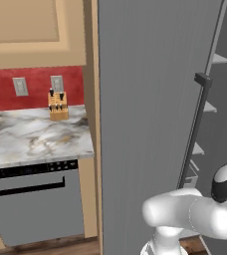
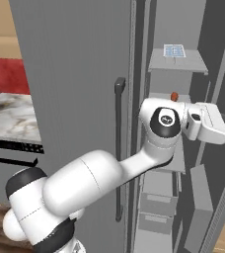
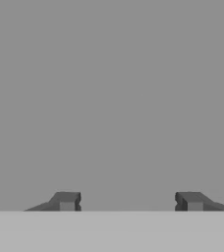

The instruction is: Open the freezer door, pick up the ice cube tray from the freezer, and place it on the dining counter.

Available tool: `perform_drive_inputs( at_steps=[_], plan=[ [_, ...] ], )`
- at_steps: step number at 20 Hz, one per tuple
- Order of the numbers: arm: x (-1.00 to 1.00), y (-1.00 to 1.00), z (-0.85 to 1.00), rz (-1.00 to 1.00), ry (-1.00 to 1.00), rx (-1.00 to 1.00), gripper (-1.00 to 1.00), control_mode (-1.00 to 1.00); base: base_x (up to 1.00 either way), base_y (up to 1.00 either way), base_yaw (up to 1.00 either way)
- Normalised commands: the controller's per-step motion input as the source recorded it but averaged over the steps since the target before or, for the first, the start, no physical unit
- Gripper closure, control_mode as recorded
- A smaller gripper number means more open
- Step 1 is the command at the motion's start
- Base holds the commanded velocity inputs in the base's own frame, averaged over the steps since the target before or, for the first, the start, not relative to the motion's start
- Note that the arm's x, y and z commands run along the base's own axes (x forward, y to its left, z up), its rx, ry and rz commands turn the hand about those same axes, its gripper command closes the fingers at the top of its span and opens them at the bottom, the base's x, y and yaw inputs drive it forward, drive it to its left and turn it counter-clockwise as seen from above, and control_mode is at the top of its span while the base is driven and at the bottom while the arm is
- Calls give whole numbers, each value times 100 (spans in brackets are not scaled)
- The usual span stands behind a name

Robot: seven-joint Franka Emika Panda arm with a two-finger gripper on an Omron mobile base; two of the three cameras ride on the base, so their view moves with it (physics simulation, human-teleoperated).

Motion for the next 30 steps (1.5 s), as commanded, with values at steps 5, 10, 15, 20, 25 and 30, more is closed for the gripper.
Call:
perform_drive_inputs(
  at_steps=[5,10,15,20,25,30],
  plan=[
    [0,-31,0,0,0,2,-100,-100,0,0,0],
    [-6,5,0,0,0,0,-100,-100,0,0,0],
    [-21,65,0,4,0,0,-100,-100,0,0,0],
    [-15,81,9,8,0,0,-100,-100,0,0,0],
    [-19,65,22,9,4,0,-100,-100,0,0,0],
    [-46,56,8,14,8,0,-100,-100,0,0,0]
  ],
)
